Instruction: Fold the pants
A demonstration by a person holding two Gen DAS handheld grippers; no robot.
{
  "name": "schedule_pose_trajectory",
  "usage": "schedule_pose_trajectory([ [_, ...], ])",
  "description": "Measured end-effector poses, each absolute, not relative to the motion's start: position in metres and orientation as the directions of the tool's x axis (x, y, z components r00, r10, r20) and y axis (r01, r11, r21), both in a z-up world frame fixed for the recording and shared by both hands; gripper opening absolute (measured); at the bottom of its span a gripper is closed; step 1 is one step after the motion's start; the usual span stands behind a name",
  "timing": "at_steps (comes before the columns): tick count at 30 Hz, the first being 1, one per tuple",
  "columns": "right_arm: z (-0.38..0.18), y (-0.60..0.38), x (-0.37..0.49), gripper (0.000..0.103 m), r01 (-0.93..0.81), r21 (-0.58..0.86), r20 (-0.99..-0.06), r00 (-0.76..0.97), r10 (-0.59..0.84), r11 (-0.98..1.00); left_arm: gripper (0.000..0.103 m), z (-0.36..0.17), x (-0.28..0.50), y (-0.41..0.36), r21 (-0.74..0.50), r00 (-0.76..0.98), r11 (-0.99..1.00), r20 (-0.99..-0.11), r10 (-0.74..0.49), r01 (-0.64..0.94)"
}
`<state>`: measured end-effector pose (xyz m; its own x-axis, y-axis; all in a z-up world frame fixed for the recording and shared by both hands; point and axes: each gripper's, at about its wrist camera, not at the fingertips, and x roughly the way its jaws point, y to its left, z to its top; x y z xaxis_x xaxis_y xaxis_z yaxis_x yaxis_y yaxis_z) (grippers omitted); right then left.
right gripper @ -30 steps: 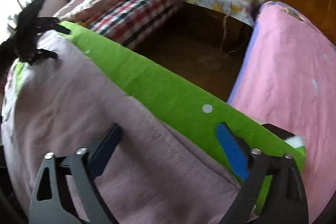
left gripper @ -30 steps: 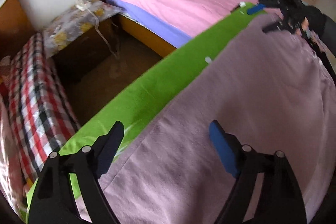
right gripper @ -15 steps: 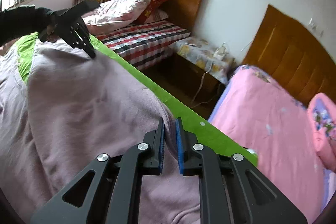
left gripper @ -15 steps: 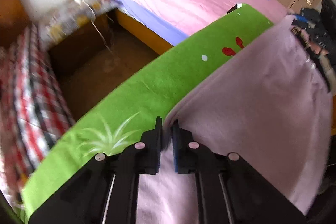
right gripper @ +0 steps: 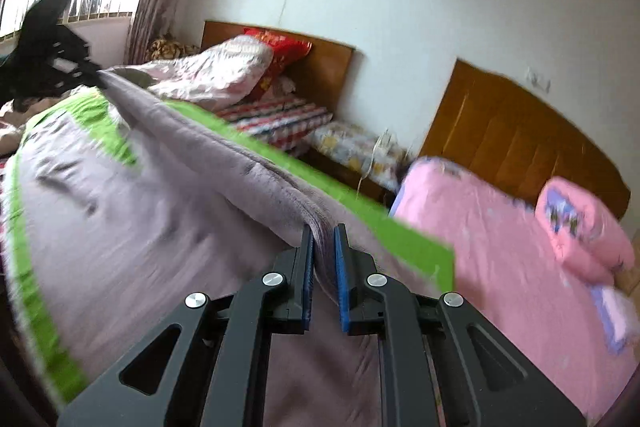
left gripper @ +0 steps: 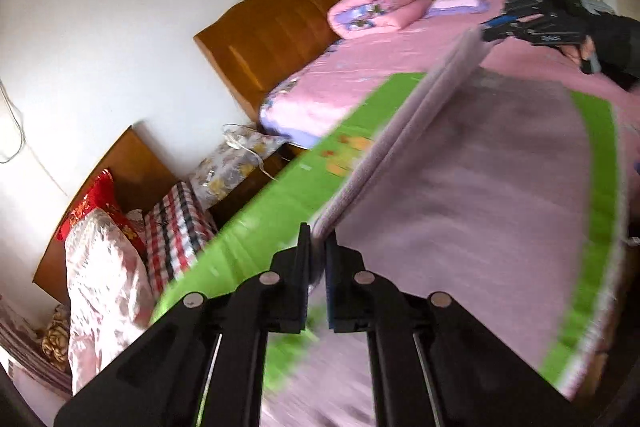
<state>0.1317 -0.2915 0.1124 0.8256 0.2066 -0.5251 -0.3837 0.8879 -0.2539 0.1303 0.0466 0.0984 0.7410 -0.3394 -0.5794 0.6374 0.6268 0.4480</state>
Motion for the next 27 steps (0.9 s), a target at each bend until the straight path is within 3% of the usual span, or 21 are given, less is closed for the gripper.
schedule_pose_trajectory([
  [5, 0.055, -0.295, 0.072, 0.012, -0.371, -0.164, -0.626, 0.755, 0.194, 0.914, 0.006, 0.021, 0.056, 0.038, 0.389, 0.703, 0.657, -0.64, -0.312, 0.646],
  [8, 0.024, -0.288, 0.068, 0.021, -0.375, -0.178, -0.704, 0.694, 0.148, 0.91, 0.009, -0.031, 0.057, 0.034, 0.341, 0.666, 0.693, -0.695, -0.269, 0.635],
  [9, 0.017, -0.29, 0.069, 0.032, -0.377, -0.151, -0.73, 0.666, 0.154, 0.914, 0.01, -0.034, 0.06, 0.037, 0.303, 0.656, 0.717, -0.701, -0.279, 0.628],
  [10, 0.018, -0.292, 0.066, 0.054, -0.362, -0.138, -0.727, 0.669, 0.154, 0.922, 0.013, -0.032, 0.062, 0.041, 0.26, 0.661, 0.748, -0.688, -0.3, 0.61],
  [12, 0.031, -0.299, 0.056, 0.083, -0.337, -0.085, -0.699, 0.691, 0.184, 0.938, 0.022, -0.015, 0.062, 0.057, 0.118, 0.653, 0.807, -0.659, -0.373, 0.579],
  [13, 0.04, -0.306, 0.048, 0.084, -0.311, -0.047, -0.668, 0.716, 0.202, 0.949, 0.046, -0.006, 0.059, 0.062, 0.071, 0.663, 0.825, -0.636, -0.395, 0.561],
  [14, 0.043, -0.308, 0.038, 0.084, -0.296, -0.011, -0.648, 0.729, 0.218, 0.955, 0.084, 0.003, 0.052, 0.067, 0.031, 0.682, 0.844, -0.605, -0.411, 0.536],
  [15, 0.049, -0.317, 0.033, 0.084, -0.27, 0.05, -0.628, 0.74, 0.241, 0.962, 0.095, 0.014, 0.047, 0.076, -0.03, 0.708, 0.867, -0.564, -0.425, 0.497],
  [18, 0.045, -0.349, 0.031, 0.071, -0.146, 0.269, -0.585, 0.76, 0.282, 0.952, 0.098, 0.024, 0.045, 0.1, -0.283, 0.688, 0.852, -0.503, -0.522, 0.44],
  [20, 0.034, -0.366, 0.035, 0.064, -0.048, 0.414, -0.584, 0.752, 0.306, 0.909, 0.097, 0.02, 0.046, 0.111, -0.383, 0.682, 0.837, -0.49, -0.543, 0.391],
  [22, 0.021, -0.377, 0.042, 0.061, 0.008, 0.515, -0.57, 0.751, 0.335, 0.857, 0.097, 0.011, 0.045, 0.121, -0.428, 0.678, 0.837, -0.506, -0.534, 0.34],
  [27, 0.007, -0.383, 0.064, 0.061, 0.124, 0.564, -0.606, 0.734, 0.307, 0.817, 0.097, -0.001, 0.049, 0.131, -0.483, 0.666, 0.829, -0.523, -0.532, 0.283],
])
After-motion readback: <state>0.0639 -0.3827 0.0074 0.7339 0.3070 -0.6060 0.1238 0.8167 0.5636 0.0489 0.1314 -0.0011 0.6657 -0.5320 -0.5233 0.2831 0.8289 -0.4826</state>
